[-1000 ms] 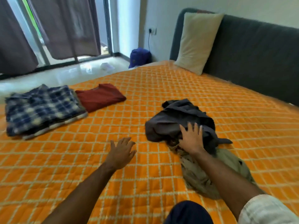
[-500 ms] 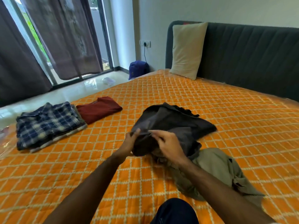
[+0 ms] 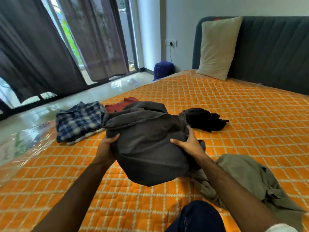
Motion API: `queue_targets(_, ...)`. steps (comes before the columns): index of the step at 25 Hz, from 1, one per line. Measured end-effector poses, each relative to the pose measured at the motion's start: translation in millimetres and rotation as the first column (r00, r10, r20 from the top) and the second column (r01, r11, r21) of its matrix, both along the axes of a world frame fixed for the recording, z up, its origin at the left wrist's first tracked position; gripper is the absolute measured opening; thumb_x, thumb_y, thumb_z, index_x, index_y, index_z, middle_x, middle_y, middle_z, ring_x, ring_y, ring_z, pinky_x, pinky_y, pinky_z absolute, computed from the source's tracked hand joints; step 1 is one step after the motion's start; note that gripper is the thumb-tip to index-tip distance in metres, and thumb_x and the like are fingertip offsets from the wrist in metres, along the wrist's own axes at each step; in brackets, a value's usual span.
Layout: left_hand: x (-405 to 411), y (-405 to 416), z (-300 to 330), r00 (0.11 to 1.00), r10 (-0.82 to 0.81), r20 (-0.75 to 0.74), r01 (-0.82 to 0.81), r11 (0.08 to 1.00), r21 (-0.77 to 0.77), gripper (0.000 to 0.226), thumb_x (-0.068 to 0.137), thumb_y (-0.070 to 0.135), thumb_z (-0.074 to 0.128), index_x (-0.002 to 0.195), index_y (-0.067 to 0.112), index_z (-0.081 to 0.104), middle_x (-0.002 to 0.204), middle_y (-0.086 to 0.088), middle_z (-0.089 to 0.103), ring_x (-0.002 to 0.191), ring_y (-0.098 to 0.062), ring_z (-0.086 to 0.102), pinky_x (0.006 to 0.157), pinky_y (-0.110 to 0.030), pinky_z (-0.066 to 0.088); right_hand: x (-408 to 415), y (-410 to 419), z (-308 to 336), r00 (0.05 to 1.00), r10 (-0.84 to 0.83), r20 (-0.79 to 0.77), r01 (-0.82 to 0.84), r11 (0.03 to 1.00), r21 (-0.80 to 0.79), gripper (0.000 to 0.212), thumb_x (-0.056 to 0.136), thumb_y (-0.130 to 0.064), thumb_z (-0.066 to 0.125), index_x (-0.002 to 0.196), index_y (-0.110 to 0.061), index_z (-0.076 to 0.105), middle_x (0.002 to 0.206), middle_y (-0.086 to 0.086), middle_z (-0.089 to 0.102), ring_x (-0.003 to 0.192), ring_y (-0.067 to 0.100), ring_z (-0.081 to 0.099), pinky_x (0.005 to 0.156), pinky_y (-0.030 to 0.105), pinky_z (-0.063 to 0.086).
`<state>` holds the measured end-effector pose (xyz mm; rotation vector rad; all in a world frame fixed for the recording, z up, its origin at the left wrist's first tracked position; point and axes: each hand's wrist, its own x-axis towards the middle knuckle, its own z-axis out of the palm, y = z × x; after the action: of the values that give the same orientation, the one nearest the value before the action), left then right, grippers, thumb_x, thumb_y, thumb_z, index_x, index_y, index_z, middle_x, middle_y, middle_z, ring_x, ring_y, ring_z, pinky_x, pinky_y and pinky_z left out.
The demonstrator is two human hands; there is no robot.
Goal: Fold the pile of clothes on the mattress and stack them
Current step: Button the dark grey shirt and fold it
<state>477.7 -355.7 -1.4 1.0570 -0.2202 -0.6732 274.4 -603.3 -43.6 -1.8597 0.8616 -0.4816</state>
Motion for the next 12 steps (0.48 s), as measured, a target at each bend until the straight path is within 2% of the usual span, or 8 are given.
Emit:
queue_targets(3, 20.4, 46.0, 16.4, 0.989, 0.148, 0.012, -0.148, 0.987, 0.055, 0.030, 0.078, 0.001, 0.051, 0.102, 0.012, 0.066, 0.088, -0.003, 0.075, 0.082, -0.025, 0.068, 0.073, -0.033, 0.058, 41.4, 28.6, 23.5, 0.985, 0.078, 0.151, -0.055, 0.987, -0.149, 0.004, 0.093, -0.022, 0.073, 0.095, -0.020, 0.071, 0.093, -0.008, 0.071, 0.095, 0.012, 0.068, 0.078, 0.024, 0.046)
queue_targets(5, 41.8, 90.1, 10.2, 0.944, 0.230, 0.235, -0.296, 0.908, 0.298, 0.027, 0.093, -0.005, 0.046, 0.093, 0.016, 0.064, 0.083, -0.005, 0.069, 0.075, -0.022, 0.057, 0.065, -0.032, 0.047, 63.3, 68.9, 46.1, 0.917, 0.063, 0.395, -0.030, 0.996, -0.089, 0.008, 0.095, -0.016, 0.069, 0.091, -0.021, 0.072, 0.089, -0.008, 0.072, 0.088, 0.005, 0.066, 0.081, 0.026, 0.048)
queue_targets(6, 52.8, 114.8, 3.3, 0.892, 0.186, 0.413, -0.363, 0.838, 0.407, 0.028, 0.096, -0.006, 0.049, 0.091, 0.018, 0.063, 0.086, -0.009, 0.067, 0.076, -0.021, 0.055, 0.064, -0.033, 0.044, 68.5, 94.2, 57.2, 0.877, 0.106, 0.468, -0.093, 0.994, -0.052, 0.011, 0.095, -0.014, 0.068, 0.091, -0.023, 0.072, 0.088, -0.009, 0.071, 0.087, 0.003, 0.065, 0.083, 0.025, 0.048)
queue_targets(7, 63.7, 137.9, -1.2, 0.807, 0.128, 0.577, -0.465, 0.740, 0.486, 0.028, 0.093, -0.007, 0.051, 0.088, 0.018, 0.063, 0.088, -0.012, 0.066, 0.078, -0.023, 0.057, 0.066, -0.036, 0.044, 72.2, 116.9, 59.1, 0.829, 0.265, 0.492, -0.271, 0.961, -0.060, 0.011, 0.094, -0.013, 0.069, 0.091, -0.023, 0.071, 0.088, -0.010, 0.070, 0.087, 0.003, 0.064, 0.083, 0.024, 0.048)
queue_targets(8, 74.1, 160.5, -2.3, 0.708, 0.112, 0.697, -0.601, 0.614, 0.511, 0.028, 0.087, -0.007, 0.049, 0.086, 0.017, 0.064, 0.090, -0.015, 0.067, 0.084, -0.027, 0.061, 0.069, -0.039, 0.046, 71.2, 144.7, 58.3, 0.750, 0.510, 0.421, -0.519, 0.848, -0.103, 0.008, 0.093, -0.013, 0.069, 0.092, -0.021, 0.071, 0.090, -0.010, 0.069, 0.088, 0.003, 0.063, 0.084, 0.022, 0.047)
queue_targets(9, 84.6, 174.2, -0.4, 0.651, 0.197, 0.733, -0.703, 0.520, 0.485, 0.029, 0.082, -0.006, 0.045, 0.087, 0.017, 0.064, 0.094, -0.016, 0.068, 0.091, -0.033, 0.064, 0.074, -0.042, 0.047, 67.6, 166.1, 51.4, 0.602, 0.749, 0.278, -0.758, 0.645, -0.097, 0.007, 0.093, -0.013, 0.069, 0.098, -0.016, 0.072, 0.095, -0.007, 0.069, 0.091, 0.003, 0.062, 0.086, 0.021, 0.047)
queue_targets(11, 94.7, 188.0, 8.3, 0.648, 0.395, 0.651, -0.737, 0.541, 0.406, 0.027, 0.083, 0.000, 0.042, 0.089, 0.020, 0.059, 0.098, -0.009, 0.067, 0.098, -0.036, 0.064, 0.077, -0.043, 0.046, 59.2, 194.4, 19.9, 0.210, 0.975, 0.073, -0.970, 0.199, 0.138, 0.021, 0.096, -0.007, 0.066, 0.116, -0.004, 0.070, 0.106, 0.005, 0.070, 0.100, 0.009, 0.065, 0.094, 0.023, 0.049)
queue_targets(12, 91.4, 189.0, 14.1, 0.696, 0.356, 0.624, -0.666, 0.645, 0.375, 0.022, 0.087, 0.004, 0.045, 0.089, 0.021, 0.058, 0.096, -0.004, 0.066, 0.097, -0.034, 0.064, 0.076, -0.041, 0.045, 54.2, 204.7, 7.9, 0.125, 0.988, 0.088, -0.953, 0.095, 0.288, 0.024, 0.098, -0.005, 0.063, 0.121, -0.003, 0.068, 0.108, 0.011, 0.070, 0.100, 0.014, 0.067, 0.095, 0.026, 0.051)
